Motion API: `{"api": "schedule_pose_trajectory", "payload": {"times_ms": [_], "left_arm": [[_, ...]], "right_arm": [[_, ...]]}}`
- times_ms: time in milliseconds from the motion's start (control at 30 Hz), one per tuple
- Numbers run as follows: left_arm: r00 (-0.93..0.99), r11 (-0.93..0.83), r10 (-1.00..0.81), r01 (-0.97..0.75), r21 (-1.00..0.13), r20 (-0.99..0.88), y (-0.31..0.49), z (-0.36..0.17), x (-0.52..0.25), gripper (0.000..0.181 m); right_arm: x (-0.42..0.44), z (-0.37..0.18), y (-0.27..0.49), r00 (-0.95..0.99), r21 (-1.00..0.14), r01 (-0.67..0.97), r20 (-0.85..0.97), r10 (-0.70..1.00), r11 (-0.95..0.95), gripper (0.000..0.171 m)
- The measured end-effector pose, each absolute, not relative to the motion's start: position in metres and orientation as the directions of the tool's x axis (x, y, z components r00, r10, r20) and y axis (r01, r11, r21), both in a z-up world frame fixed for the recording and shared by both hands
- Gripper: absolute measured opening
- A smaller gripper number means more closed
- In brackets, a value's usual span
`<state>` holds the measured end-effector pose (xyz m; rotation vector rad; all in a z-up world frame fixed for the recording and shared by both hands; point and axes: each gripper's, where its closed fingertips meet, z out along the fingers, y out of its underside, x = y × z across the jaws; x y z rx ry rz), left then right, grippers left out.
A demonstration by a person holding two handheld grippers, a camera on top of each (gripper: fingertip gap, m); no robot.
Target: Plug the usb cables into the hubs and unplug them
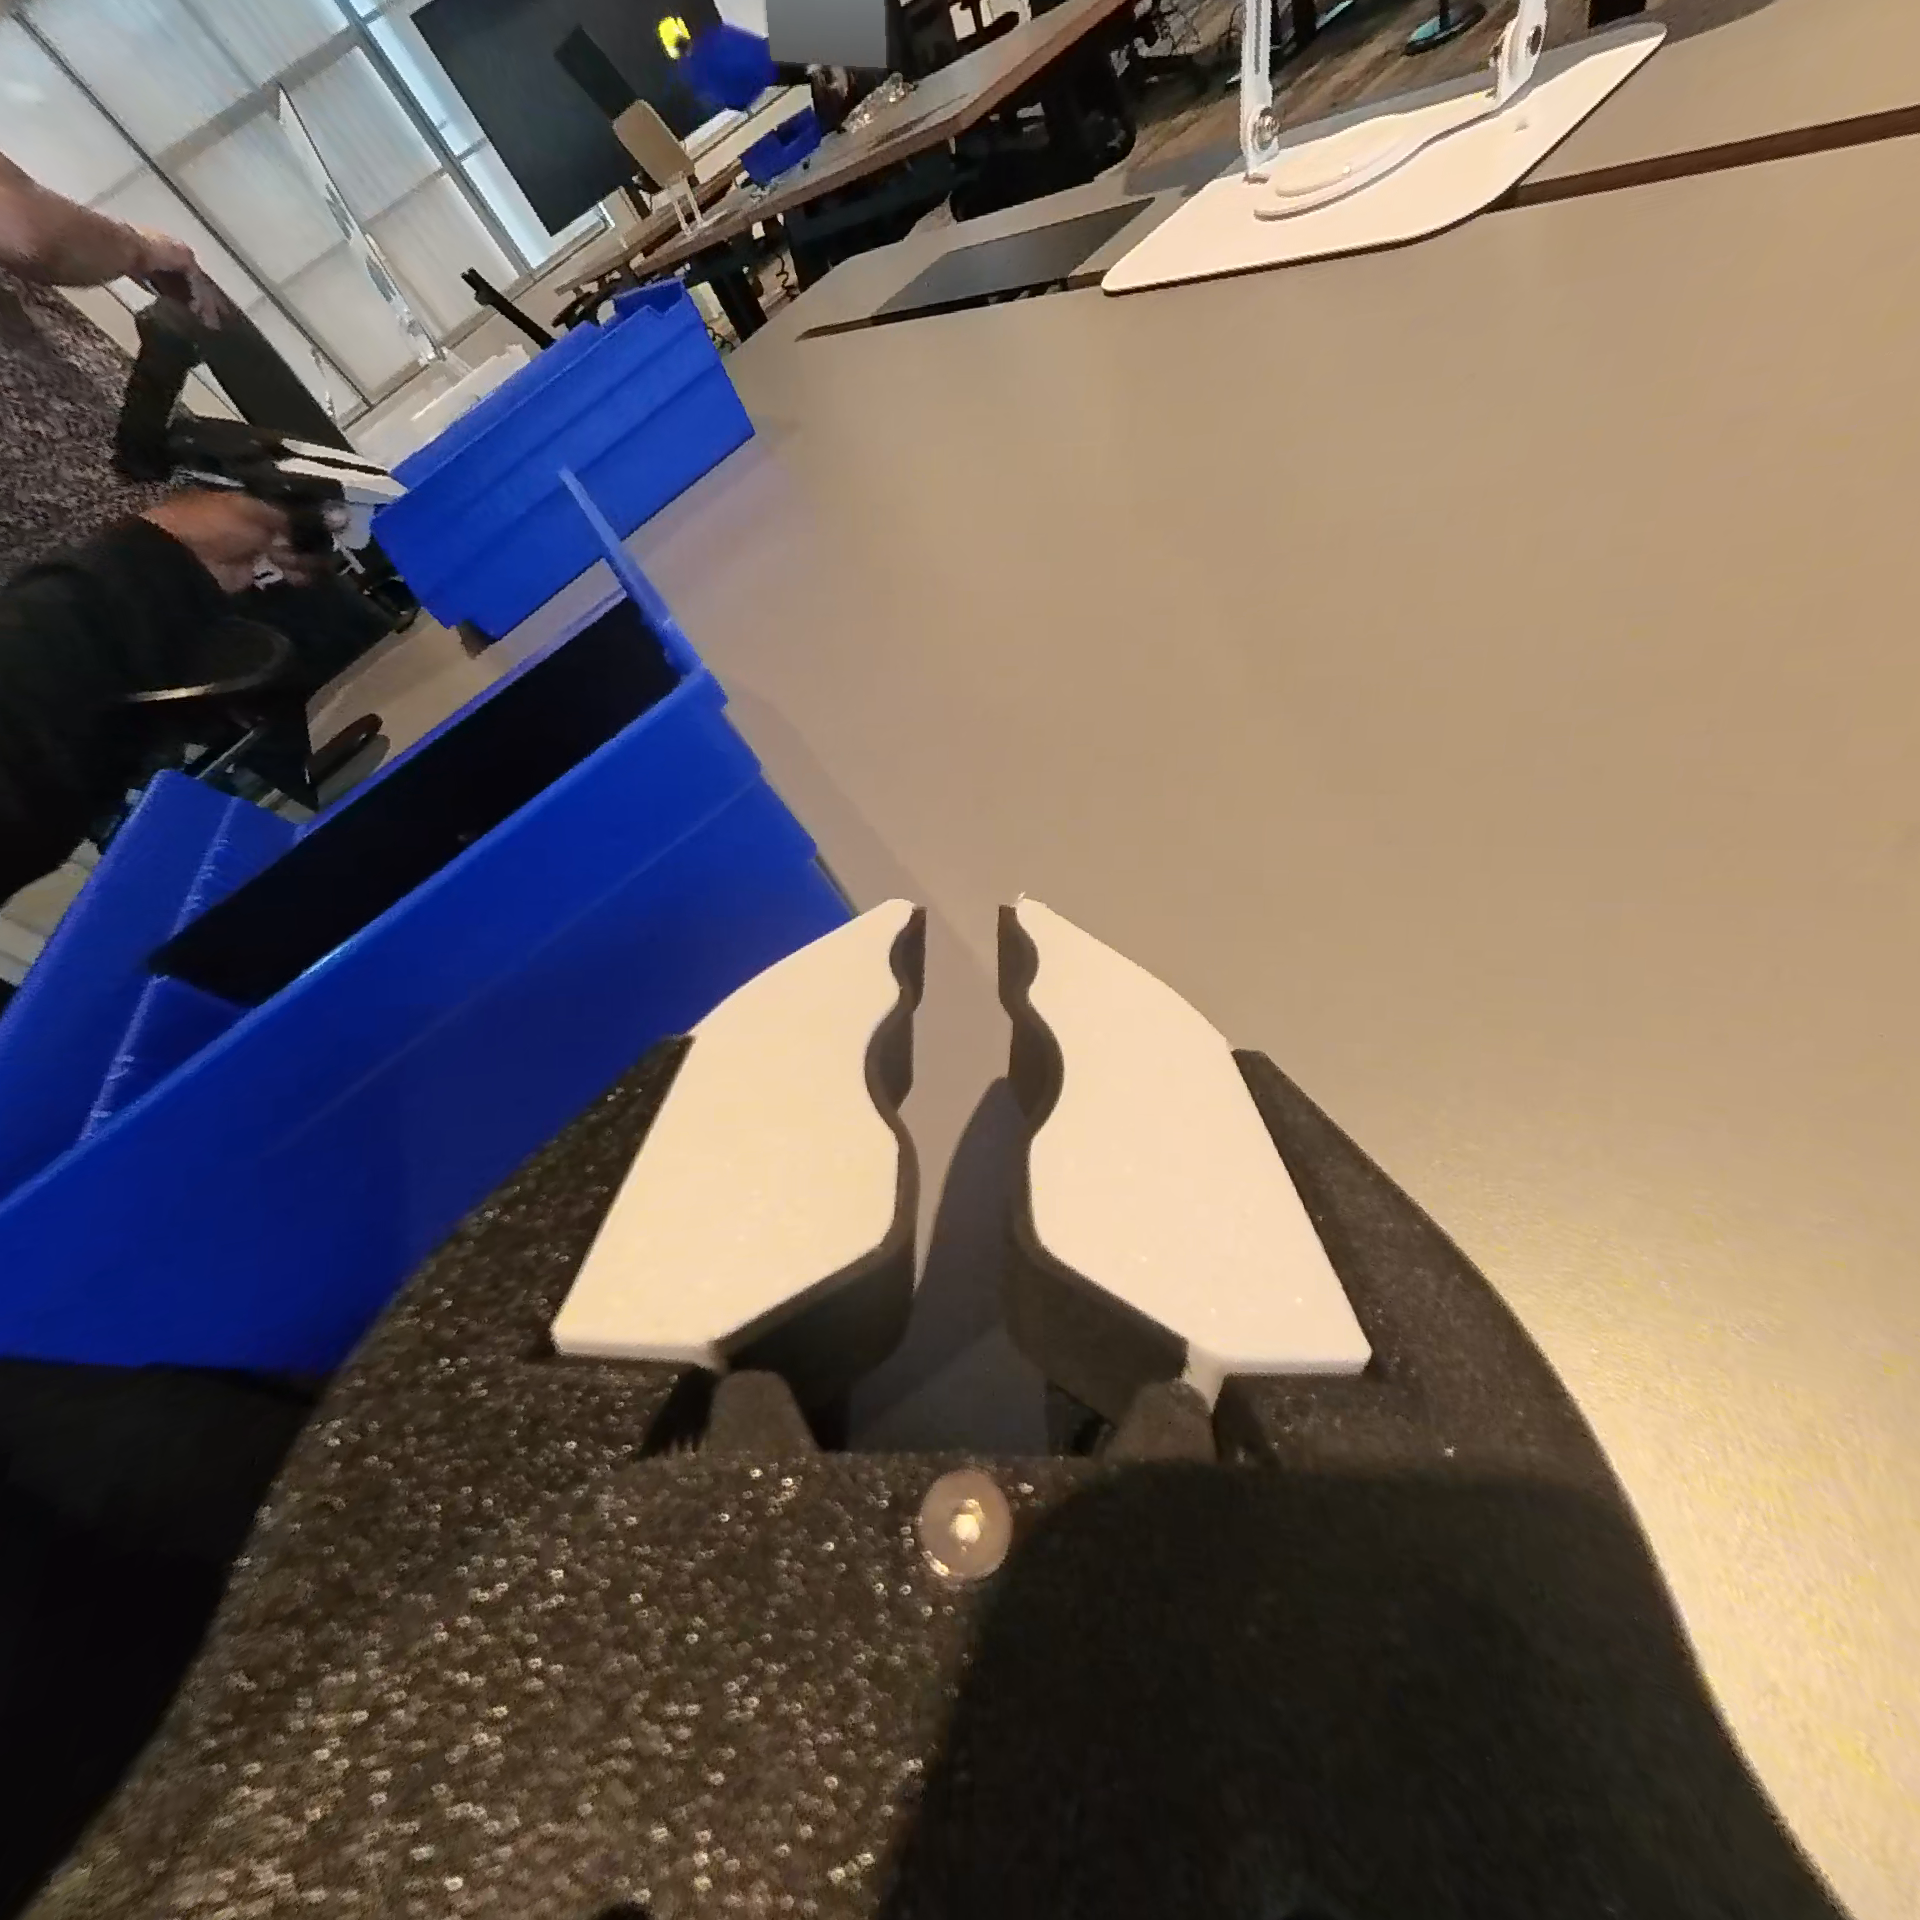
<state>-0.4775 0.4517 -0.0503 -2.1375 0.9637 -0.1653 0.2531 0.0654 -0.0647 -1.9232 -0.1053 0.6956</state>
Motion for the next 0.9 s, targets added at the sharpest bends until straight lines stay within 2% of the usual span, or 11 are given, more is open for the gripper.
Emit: {"api": "schedule_pose_trajectory", "payload": {"times_ms": [33,100,267,400,500,600,733,900], "left_arm": [[0.712,-0.413,-0.672,-0.590,-0.694,-0.205,0.452,-0.050,-0.478,0.011],[0.715,-0.385,-0.638,-0.618,-0.686,-0.286,0.452,-0.046,-0.479,0.016],[0.769,-0.272,-0.537,-0.548,-0.791,-0.347,0.431,0.011,-0.456,0.053],[0.734,-0.077,-0.604,-0.442,-0.894,-0.311,0.361,0.084,-0.363,0.053],[0.666,-0.015,-0.704,-0.360,-0.933,-0.246,0.297,0.107,-0.272,0.049],[0.575,0.019,-0.796,-0.288,-0.957,-0.188,0.251,0.101,-0.188,0.047],[0.535,-0.034,-0.840,-0.221,-0.975,-0.093,0.233,0.061,-0.104,0.046],[0.603,-0.045,-0.784,-0.289,-0.956,-0.145,0.243,0.009,-0.069,0.045]], "right_arm": [[0.253,-0.065,0.065,0.829,-0.860,-0.231,-0.418,0.371,-0.454,0.013],[0.253,-0.065,0.066,0.829,-0.859,-0.233,-0.421,0.368,-0.456,0.014],[0.255,-0.066,0.067,0.832,-0.848,-0.245,-0.433,0.347,-0.470,0.025],[0.253,-0.052,0.067,0.861,-0.857,-0.230,-0.400,0.315,-0.461,0.037],[0.247,-0.013,0.067,0.881,-0.876,-0.247,-0.381,0.279,-0.415,0.038],[0.225,0.009,0.063,0.904,-0.866,-0.202,-0.345,0.254,-0.457,0.040],[0.188,-0.005,0.045,0.941,-0.787,-0.044,-0.239,0.239,-0.615,0.053],[0.160,-0.022,0.023,0.949,-0.689,0.042,-0.200,0.245,-0.724,0.054]]}}
